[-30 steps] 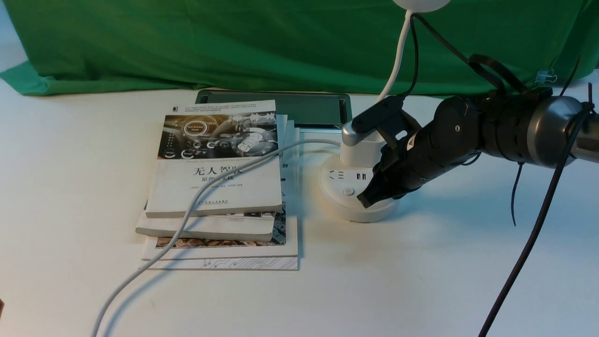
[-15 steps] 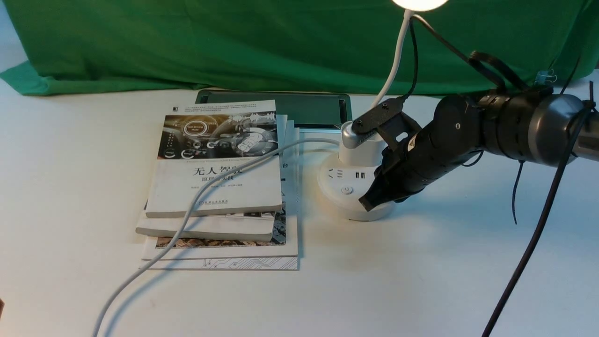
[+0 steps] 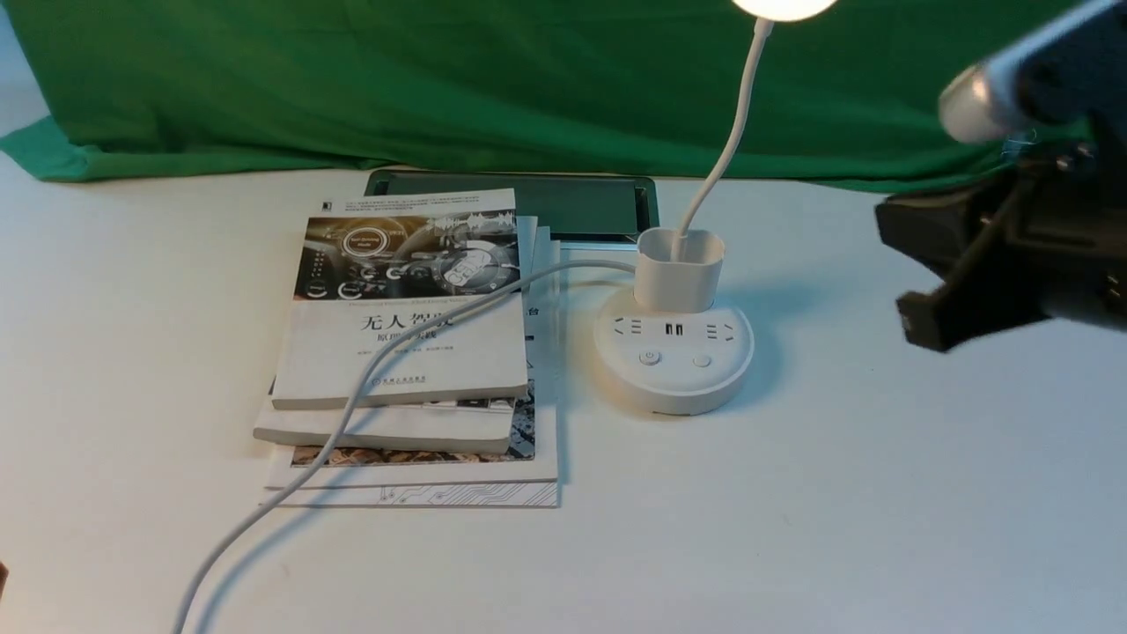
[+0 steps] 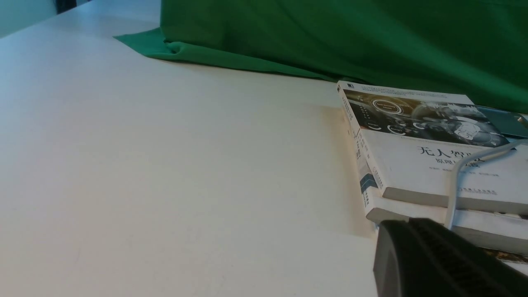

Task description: Turn on the desk lamp on the white desktop with your hand.

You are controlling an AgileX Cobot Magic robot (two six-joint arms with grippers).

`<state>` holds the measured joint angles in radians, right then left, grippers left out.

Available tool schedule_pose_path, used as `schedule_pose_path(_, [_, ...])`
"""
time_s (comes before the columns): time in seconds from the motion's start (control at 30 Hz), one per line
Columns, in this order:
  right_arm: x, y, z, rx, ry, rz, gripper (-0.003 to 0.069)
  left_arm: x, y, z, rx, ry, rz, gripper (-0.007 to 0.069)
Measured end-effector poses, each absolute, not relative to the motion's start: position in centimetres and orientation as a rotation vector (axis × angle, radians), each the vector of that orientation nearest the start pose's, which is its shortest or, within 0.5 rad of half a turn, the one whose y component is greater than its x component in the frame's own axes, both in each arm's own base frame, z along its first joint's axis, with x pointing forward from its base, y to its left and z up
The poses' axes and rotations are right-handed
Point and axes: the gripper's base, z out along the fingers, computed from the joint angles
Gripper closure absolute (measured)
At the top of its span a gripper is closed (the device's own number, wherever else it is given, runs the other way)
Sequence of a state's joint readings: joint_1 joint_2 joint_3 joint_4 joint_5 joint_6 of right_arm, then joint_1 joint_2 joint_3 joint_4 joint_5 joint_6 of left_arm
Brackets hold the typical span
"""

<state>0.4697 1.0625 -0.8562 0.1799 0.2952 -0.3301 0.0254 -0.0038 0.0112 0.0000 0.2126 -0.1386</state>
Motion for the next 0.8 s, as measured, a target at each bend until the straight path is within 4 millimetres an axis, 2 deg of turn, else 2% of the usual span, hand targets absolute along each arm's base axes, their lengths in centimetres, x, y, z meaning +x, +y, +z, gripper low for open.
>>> schedule_pose_path(0.03, [18.6, 9.9, 34.8, -0.613, 1.838, 0.269, 0.0619, 5.6, 0.1, 19.0, -0.14, 1.699, -0.084, 0.0603])
schedule_pose_path(0.1, [16.2, 8.7, 34.5, -0.573, 1.809, 0.292, 0.0611, 5.6, 0.1, 19.0, -0.14, 1.699, -0.084, 0.0603])
schedule_pose_path(0.2, [13.4, 7.3, 33.5, -0.544, 1.761, 0.305, 0.0599, 5.6, 0.1, 19.0, -0.14, 1.699, -0.084, 0.0603])
schedule_pose_path(0.33, [11.1, 6.0, 32.2, -0.513, 1.702, 0.315, 0.0584, 5.6, 0.1, 19.0, -0.143, 1.698, -0.089, 0.0603])
schedule_pose_path(0.57, [9.3, 5.1, 30.3, -0.497, 1.663, 0.316, 0.0569, 5.6, 0.1, 19.0, -0.143, 1.698, -0.089, 0.0603])
schedule_pose_path(0.8, [9.4, 4.8, 29.0, -0.443, 1.574, 0.306, 0.0557, 5.6, 0.1, 19.0, -0.14, 1.699, -0.084, 0.0603])
